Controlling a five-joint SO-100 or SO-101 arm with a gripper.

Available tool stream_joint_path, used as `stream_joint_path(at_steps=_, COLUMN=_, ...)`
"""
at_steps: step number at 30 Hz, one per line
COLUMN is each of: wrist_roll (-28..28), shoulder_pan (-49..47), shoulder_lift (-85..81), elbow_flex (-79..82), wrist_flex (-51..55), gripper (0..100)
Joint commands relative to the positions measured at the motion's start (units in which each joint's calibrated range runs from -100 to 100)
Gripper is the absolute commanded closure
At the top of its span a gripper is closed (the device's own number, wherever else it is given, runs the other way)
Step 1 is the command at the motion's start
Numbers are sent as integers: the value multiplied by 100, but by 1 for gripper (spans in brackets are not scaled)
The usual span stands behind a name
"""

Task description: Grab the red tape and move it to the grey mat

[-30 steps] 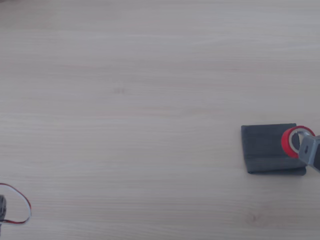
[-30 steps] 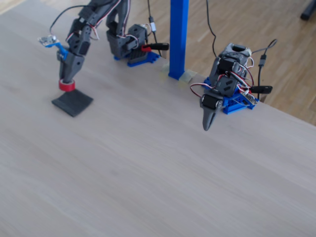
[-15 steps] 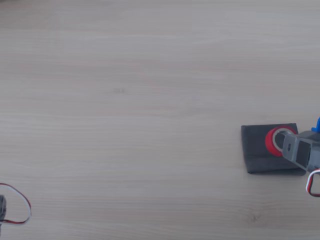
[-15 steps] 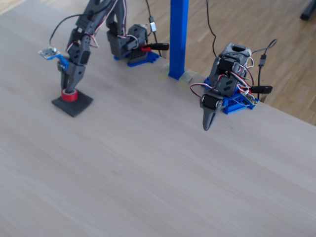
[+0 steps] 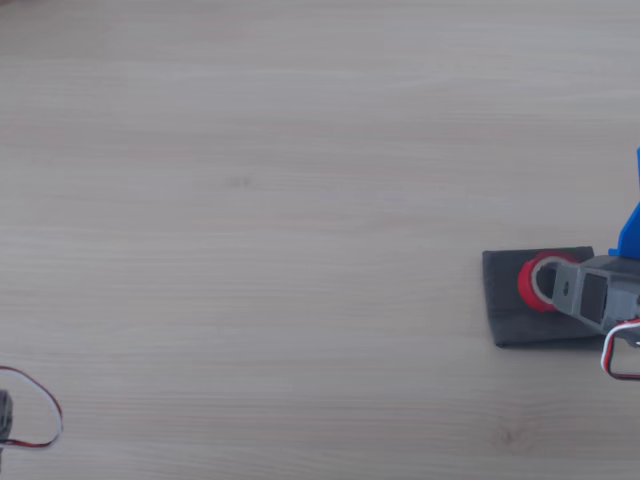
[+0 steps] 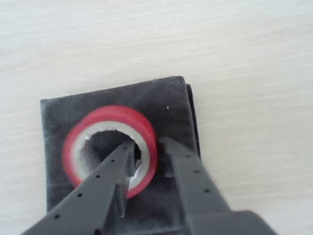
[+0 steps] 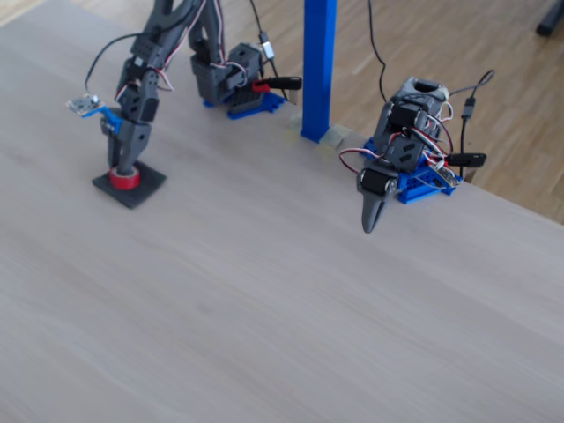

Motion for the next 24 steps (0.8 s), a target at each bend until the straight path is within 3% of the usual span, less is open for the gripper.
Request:
stream_joint_path(at_steps=1, wrist_roll=0, shoulder_pan=-111, shoulder_lift=-252, elbow_flex=-197, wrist_flex=-25, gripper=80)
stream_joint_path(at_steps=8, wrist_roll=-5, shoulder_pan=-274, shoulder_lift=-900, elbow_flex=-35, wrist_flex=-16, gripper=68)
stream_joint_path(at_steps=17, wrist_roll=0, shoulder_pan=-571, shoulder_lift=-2834, elbow_flex=788, wrist_flex=-16, gripper=69)
stream_joint_path(at_steps=19, wrist_roll=0, shoulder_pan=-598, shoulder_lift=-3366, elbow_flex=1140, wrist_flex=-16, gripper=71)
stream_joint_path(at_steps=24, wrist_roll=0, shoulder_pan=-544, shoulder_lift=-4694, elbow_flex=2225, wrist_flex=-16, gripper=88)
